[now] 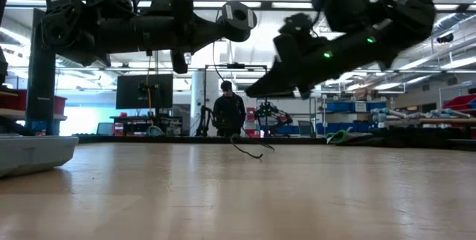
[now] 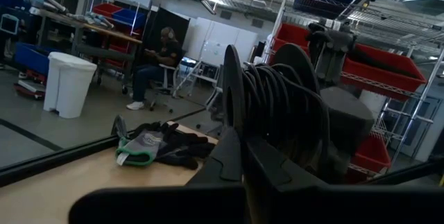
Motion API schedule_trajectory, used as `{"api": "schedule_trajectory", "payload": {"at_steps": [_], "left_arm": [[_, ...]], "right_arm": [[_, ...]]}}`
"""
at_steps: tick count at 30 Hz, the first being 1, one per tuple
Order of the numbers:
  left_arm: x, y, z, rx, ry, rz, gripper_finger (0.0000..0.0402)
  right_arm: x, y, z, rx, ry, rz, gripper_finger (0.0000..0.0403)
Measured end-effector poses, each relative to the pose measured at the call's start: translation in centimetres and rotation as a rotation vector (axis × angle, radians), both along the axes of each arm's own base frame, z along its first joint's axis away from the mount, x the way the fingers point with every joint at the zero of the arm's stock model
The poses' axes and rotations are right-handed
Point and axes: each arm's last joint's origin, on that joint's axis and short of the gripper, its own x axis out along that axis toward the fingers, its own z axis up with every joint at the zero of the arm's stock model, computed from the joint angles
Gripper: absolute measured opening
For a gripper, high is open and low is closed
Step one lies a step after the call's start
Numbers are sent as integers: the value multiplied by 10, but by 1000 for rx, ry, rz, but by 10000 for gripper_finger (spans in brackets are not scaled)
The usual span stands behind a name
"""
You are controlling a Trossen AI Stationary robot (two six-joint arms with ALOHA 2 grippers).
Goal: Coil cords
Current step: Coil the black wire onto the spool
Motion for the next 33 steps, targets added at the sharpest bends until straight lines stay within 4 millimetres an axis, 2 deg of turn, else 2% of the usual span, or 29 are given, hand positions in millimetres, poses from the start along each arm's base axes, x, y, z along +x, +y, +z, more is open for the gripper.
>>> {"api": "schedule_trajectory", "payload": {"at_steps": [6,9,14,18,20,25,29,33], "left_arm": [[0,0,0,2,4,-9,0],[0,0,0,3,4,-11,0],[0,-1,0,2,0,-20,0],[1,-1,0,2,2,-51,0],[0,-2,-1,-7,0,-56,0],[0,-2,-1,-7,1,-57,0],[0,-2,0,-7,-2,-57,0],[0,-2,0,-7,-2,-57,0]], "right_arm": [[-25,9,-17,64,-57,-38,66],[-23,17,-31,89,-61,-45,68],[-3,31,-61,80,-118,-1,67],[3,32,-56,7,-258,15,67],[3,32,-52,-63,-272,7,68],[9,28,-42,-245,-252,-13,67],[22,23,-38,-390,-196,-14,68],[35,19,-35,-445,-142,-19,70]]}}
